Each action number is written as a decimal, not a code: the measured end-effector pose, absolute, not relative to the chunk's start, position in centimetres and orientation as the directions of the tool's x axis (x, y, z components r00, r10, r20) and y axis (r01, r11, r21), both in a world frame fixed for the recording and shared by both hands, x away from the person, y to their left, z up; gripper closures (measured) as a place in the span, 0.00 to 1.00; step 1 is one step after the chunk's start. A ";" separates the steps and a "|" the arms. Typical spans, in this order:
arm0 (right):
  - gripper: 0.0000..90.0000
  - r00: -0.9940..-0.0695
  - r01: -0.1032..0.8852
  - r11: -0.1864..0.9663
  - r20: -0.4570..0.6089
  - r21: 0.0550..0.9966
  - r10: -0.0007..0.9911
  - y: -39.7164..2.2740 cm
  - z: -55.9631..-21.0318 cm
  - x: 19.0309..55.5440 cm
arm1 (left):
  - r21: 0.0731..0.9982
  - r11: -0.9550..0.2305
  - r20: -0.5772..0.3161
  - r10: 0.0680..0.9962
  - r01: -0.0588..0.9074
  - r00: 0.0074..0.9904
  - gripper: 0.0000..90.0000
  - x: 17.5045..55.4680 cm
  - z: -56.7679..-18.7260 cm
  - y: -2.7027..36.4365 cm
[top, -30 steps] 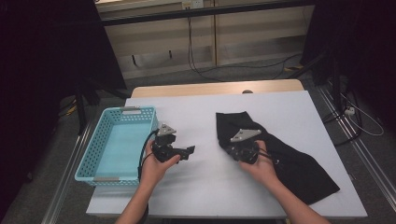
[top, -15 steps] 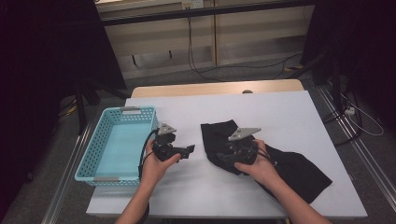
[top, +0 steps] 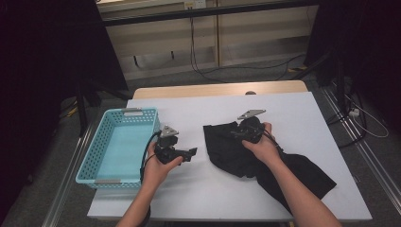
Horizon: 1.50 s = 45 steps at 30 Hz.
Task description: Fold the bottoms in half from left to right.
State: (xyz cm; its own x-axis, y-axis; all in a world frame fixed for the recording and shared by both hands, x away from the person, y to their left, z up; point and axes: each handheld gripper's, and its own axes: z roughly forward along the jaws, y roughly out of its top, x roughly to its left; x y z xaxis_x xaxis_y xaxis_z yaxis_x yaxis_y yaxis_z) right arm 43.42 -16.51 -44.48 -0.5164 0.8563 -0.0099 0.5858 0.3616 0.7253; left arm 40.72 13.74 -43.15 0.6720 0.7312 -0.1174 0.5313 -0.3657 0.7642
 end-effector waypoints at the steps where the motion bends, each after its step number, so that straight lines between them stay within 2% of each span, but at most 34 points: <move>1: 0.62 -0.514 0.591 0.367 -0.015 0.719 0.858 -16.4 -44.7 43.5 | 0.764 -0.369 -0.114 0.731 0.530 0.673 0.10 40.7 -43.1 13.7; 4: 0.87 -0.516 0.616 0.354 0.020 0.704 0.857 -16.5 -45.2 43.7 | 0.763 -0.374 -0.111 0.728 0.527 0.677 0.10 40.7 -43.1 13.7; 5: 0.91 -0.521 0.617 0.346 0.036 0.706 0.853 -16.5 -45.3 43.7 | 0.762 -0.375 -0.110 0.728 0.528 0.676 0.11 40.7 -43.1 13.7; 9: 0.95 -0.514 0.568 0.331 0.010 0.754 0.858 -16.9 -44.5 43.8 | 0.764 -0.369 -0.113 0.731 0.529 0.672 0.11 40.8 -43.1 13.7; 12: 0.94 -0.477 0.538 0.299 -0.007 0.788 0.879 -17.4 -44.1 44.0 | 0.764 -0.369 -0.114 0.730 0.529 0.674 0.11 40.9 -43.2 13.6; 13: 0.92 -0.454 0.519 0.286 -0.023 0.805 0.891 -17.6 -44.1 44.1 | 0.763 -0.372 -0.113 0.728 0.528 0.676 0.11 40.9 -43.2 13.6; 15: 0.74 -0.430 0.540 0.238 0.021 0.808 0.903 -17.8 -44.2 44.5 | 0.762 -0.373 -0.112 0.729 0.529 0.676 0.11 41.0 -43.3 13.5; 17: 0.71 -0.412 0.551 0.221 0.032 0.805 0.911 -17.9 -44.2 44.5 | 0.759 -0.376 -0.112 0.729 0.531 0.675 0.11 41.1 -43.4 13.3; 19: 0.61 -0.409 0.556 0.193 0.064 0.808 0.910 -18.0 -44.0 44.3 | 0.756 -0.382 -0.105 0.730 0.531 0.675 0.12 41.3 -43.5 13.1; 21: 0.57 -0.421 0.563 0.226 0.040 0.795 0.906 -18.0 -43.7 44.0 | 0.749 -0.387 -0.106 0.731 0.537 0.674 0.13 41.5 -43.7 12.7; 24: 0.47 -0.415 0.570 0.222 0.045 0.791 0.909 -18.3 -43.3 43.5 | 0.748 -0.380 -0.111 0.737 0.544 0.667 0.14 41.8 -43.9 12.0; 28: 0.40 -0.439 0.555 0.271 0.000 0.786 0.899 -18.5 -42.7 42.3 | 0.740 -0.390 -0.110 0.733 0.548 0.671 0.16 42.2 -44.1 11.1; 34: 0.32 -0.455 0.538 0.269 0.006 0.799 0.890 -19.2 -42.5 40.1 | 0.731 -0.398 -0.111 0.732 0.555 0.672 0.19 43.1 -44.4 9.8; 38: 0.27 -0.459 0.541 0.284 -0.005 0.791 0.889 -19.7 -42.6 38.9 | 0.736 -0.392 -0.107 0.738 0.552 0.666 0.30 43.6 -45.1 9.3; 45: 0.23 -0.449 0.526 0.269 -0.005 0.807 0.894 -20.9 -42.6 37.4 | 0.737 -0.400 -0.091 0.740 0.544 0.667 0.38 44.2 -45.5 8.2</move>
